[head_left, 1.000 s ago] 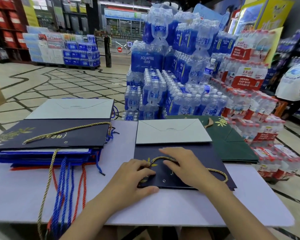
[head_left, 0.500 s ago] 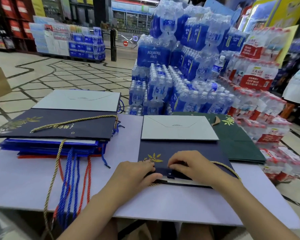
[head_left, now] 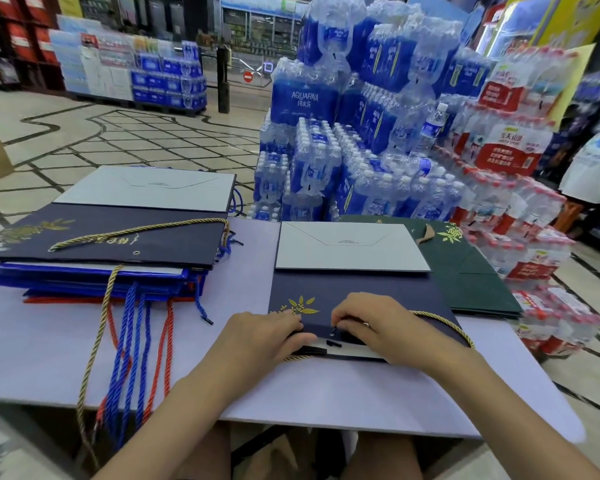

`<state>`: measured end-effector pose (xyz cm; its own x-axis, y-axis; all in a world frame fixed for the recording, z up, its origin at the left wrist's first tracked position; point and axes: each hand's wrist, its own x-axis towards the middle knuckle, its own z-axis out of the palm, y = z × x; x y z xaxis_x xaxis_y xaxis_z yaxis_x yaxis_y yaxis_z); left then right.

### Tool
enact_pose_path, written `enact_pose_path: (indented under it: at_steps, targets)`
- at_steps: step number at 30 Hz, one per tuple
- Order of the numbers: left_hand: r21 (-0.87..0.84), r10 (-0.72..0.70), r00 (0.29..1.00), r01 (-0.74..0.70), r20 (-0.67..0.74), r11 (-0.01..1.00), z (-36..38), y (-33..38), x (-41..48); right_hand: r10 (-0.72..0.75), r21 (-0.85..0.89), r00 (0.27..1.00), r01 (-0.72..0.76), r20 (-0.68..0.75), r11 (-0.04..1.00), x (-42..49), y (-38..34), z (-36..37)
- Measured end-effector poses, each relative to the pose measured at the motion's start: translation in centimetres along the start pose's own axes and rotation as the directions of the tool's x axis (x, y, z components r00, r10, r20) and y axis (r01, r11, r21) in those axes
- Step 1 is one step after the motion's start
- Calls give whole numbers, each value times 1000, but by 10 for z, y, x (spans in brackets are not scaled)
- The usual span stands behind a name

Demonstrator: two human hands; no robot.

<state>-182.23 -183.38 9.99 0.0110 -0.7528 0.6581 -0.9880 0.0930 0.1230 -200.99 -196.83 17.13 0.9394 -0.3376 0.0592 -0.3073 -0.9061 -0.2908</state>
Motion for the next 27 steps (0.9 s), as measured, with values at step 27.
enact_pose_path:
  at_steps: [27]
  targets:
    - [-56, 132, 980, -141, -151, 988, -14, 15, 5, -62, -50, 943, 48, -326, 998, -17, -5, 22]
